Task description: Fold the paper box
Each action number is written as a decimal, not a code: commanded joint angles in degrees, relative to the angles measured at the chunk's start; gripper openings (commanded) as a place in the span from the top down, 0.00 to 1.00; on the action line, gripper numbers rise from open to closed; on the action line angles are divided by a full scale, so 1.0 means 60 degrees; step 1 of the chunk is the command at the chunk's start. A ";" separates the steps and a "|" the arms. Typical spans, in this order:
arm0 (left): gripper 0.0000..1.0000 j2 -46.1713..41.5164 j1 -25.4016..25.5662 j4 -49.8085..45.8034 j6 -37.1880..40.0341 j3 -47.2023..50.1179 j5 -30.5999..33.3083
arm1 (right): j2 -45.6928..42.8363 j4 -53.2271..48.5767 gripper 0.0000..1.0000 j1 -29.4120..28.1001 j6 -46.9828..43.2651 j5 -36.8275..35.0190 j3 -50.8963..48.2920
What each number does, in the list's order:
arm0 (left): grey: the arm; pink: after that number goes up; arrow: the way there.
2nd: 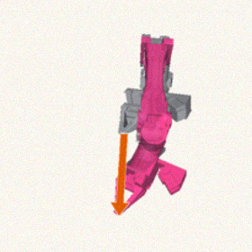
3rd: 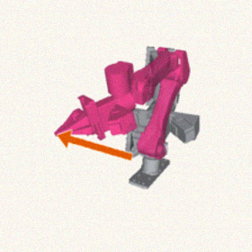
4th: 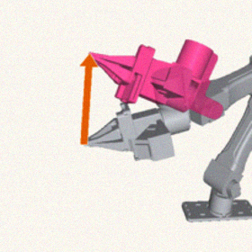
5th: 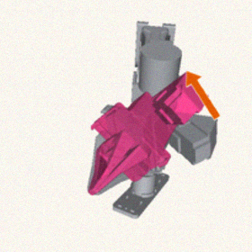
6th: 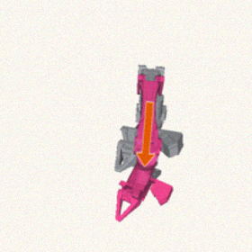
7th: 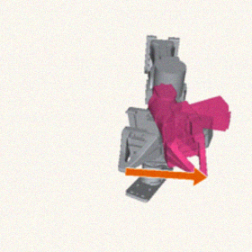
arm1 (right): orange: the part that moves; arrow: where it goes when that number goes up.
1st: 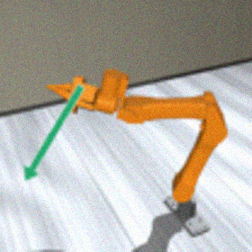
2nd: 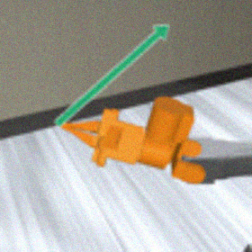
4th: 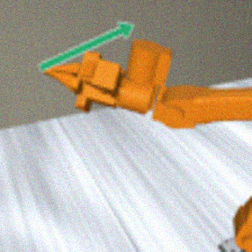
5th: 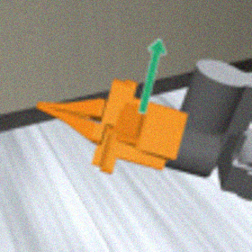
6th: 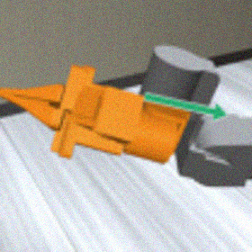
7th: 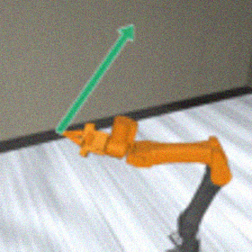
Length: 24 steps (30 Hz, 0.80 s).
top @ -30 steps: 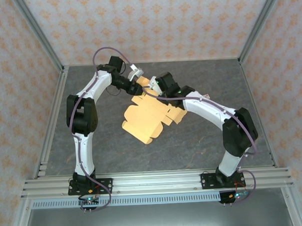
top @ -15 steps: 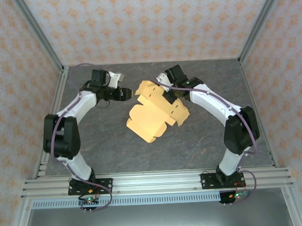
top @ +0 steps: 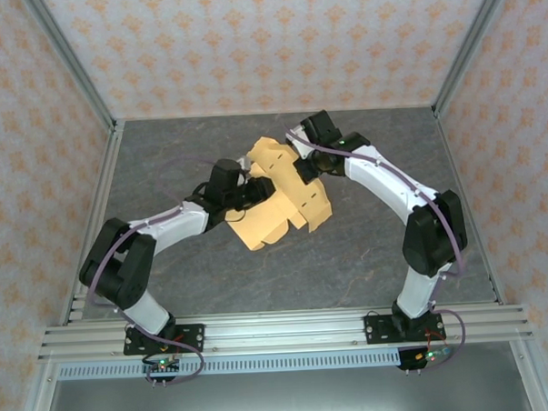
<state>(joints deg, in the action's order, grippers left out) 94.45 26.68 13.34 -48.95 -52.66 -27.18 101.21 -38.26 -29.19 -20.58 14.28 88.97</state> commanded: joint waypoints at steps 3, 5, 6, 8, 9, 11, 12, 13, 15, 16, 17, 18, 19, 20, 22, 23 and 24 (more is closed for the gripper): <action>0.71 0.0823 0.0250 0.1387 -0.1228 -0.0644 0.0361 | 0.0256 -0.0237 1.00 0.0015 0.0610 0.0319 0.0289; 0.73 0.1078 0.0298 0.1328 -0.1159 -0.0755 0.0393 | 0.0291 -0.0259 1.00 0.0016 0.0617 0.0242 0.0289; 0.74 0.1180 0.0299 0.1360 -0.1158 -0.0743 0.0433 | 0.0300 -0.0259 1.00 0.0016 0.0603 0.0231 0.0275; 0.76 0.1367 0.0288 0.1374 -0.1129 -0.0823 0.0450 | 0.0336 -0.0256 1.00 0.0016 0.0617 0.0162 0.0276; 0.77 0.1469 0.0293 0.1312 -0.1122 -0.0901 0.0420 | 0.0340 -0.0259 1.00 0.0026 0.0603 0.0154 0.0275; 0.79 0.1565 0.0299 0.1132 -0.1044 -0.0970 0.0521 | 0.0362 -0.0257 1.00 0.0021 0.0582 0.0110 0.0289; 0.79 0.1559 0.0289 0.0961 -0.0953 -0.1004 0.0629 | 0.0373 -0.0259 1.00 0.0006 0.0574 0.0088 0.0301; 0.80 0.1576 0.0293 0.0822 -0.0891 -0.1008 0.0711 | 0.0401 -0.0258 1.00 0.0009 0.0583 0.0068 0.0318; 0.82 0.1652 0.0289 0.0761 -0.0880 -0.0993 0.0712 | 0.0446 -0.0266 1.00 0.0023 0.0573 -0.0010 0.0359; 0.83 0.1694 0.0302 0.0759 -0.0880 -0.0993 0.0708 | 0.0457 -0.0274 1.00 0.0025 0.0557 -0.0033 0.0388; 0.84 0.1776 0.0299 0.0770 -0.0880 -0.1006 0.0649 | 0.0485 -0.0274 1.00 0.0025 0.0559 -0.0047 0.0406; 0.85 0.1816 0.0295 0.0752 -0.0880 -0.1010 0.0633 | 0.0491 -0.0265 1.00 0.0020 0.0574 -0.0051 0.0419; 0.85 0.1848 0.0306 0.0763 -0.0880 -0.1008 0.0606 | 0.0510 -0.0259 1.00 0.0023 0.0573 -0.0044 0.0435; 0.86 0.1886 0.0311 0.0786 -0.0880 -0.0995 0.0568 | 0.0516 -0.0245 1.00 0.0018 0.0565 -0.0058 0.0436; 0.88 0.1927 0.0318 0.0734 -0.0902 -0.1029 0.0521 | 0.0494 -0.0215 1.00 0.0010 0.0591 -0.0080 0.0453; 0.88 0.1911 0.0329 0.0706 -0.0895 -0.1012 0.0542 | 0.0513 -0.0215 1.00 0.0024 0.0587 -0.0095 0.0462; 0.88 0.1895 0.0360 0.0672 -0.0869 -0.0994 0.0607 | 0.0518 -0.0228 1.00 0.0017 0.0588 -0.0108 0.0479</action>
<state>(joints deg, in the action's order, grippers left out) 105.60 28.14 18.44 -54.78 -57.23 -24.93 103.98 -38.98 -29.10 -17.93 14.85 89.52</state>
